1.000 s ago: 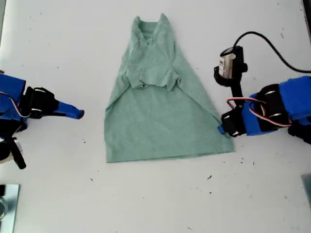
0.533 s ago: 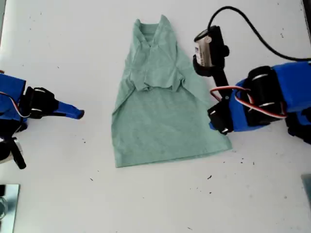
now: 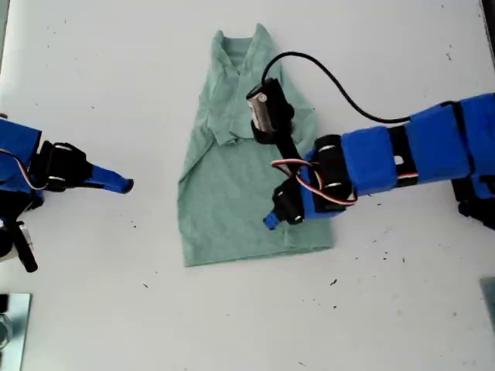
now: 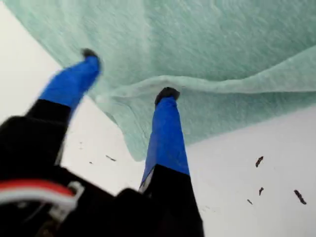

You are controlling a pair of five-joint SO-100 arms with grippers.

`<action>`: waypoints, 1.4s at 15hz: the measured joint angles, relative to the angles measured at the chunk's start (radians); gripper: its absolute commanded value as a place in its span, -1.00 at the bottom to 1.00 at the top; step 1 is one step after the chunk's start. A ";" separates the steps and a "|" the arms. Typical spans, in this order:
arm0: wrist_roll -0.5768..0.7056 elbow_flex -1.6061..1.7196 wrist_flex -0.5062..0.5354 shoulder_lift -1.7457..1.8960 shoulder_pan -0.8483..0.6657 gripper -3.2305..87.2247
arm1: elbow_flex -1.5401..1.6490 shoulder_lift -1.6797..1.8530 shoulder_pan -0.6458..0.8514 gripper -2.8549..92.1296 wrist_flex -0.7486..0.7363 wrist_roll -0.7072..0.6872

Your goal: Fold t shirt

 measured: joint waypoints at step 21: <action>-0.308 -1.190 0.216 -1.368 0.193 -0.93 | 1.766 2.002 0.172 -0.88 -0.052 0.074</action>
